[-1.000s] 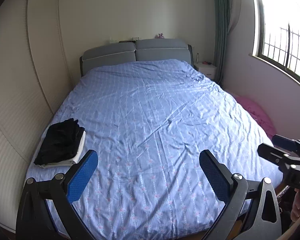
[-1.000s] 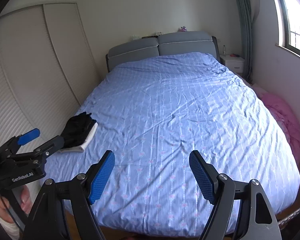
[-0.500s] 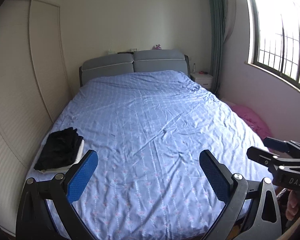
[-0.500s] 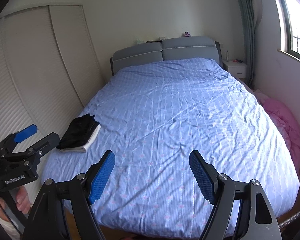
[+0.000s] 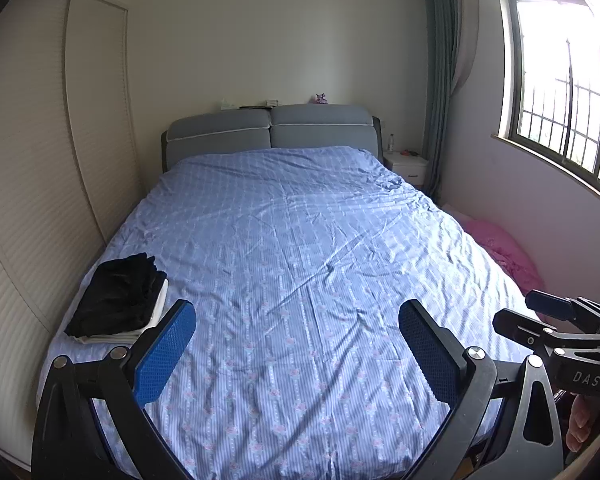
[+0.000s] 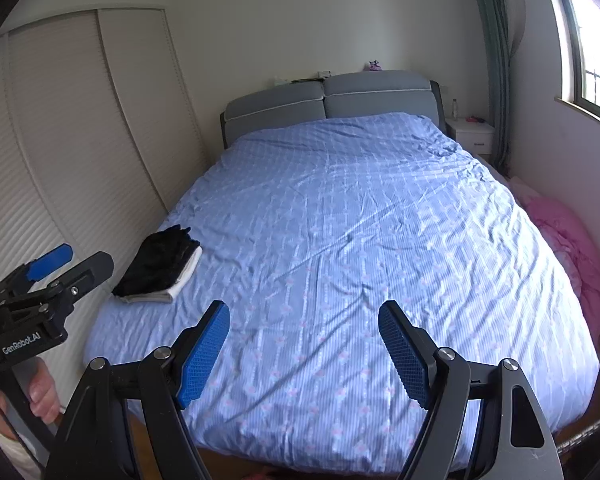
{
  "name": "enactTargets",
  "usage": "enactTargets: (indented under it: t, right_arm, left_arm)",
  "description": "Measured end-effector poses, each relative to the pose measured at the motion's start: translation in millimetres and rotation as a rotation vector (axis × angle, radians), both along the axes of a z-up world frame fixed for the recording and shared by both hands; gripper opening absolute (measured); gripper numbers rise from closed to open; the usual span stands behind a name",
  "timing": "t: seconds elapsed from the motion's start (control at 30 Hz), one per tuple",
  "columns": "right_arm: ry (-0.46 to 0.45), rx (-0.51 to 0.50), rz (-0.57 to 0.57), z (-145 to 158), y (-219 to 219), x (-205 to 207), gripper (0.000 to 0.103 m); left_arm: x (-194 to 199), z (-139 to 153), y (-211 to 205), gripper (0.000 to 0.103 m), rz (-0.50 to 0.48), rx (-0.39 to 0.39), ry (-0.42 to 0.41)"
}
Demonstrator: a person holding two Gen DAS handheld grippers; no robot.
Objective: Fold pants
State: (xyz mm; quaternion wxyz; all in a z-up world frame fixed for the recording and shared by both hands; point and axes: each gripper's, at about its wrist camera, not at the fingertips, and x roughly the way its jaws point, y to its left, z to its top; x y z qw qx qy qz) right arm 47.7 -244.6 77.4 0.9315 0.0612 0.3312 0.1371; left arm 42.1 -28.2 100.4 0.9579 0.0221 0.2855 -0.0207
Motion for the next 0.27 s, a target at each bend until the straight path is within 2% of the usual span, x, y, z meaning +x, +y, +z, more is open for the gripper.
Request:
enactTargets:
  t: [0.27]
  right_arm:
    - [0.001,-0.008,-0.007,1.6,2.5,3.1,0.078]
  left_arm:
    - [8.5,-0.2,9.9,0.103,0.004,-0.018,0.010]
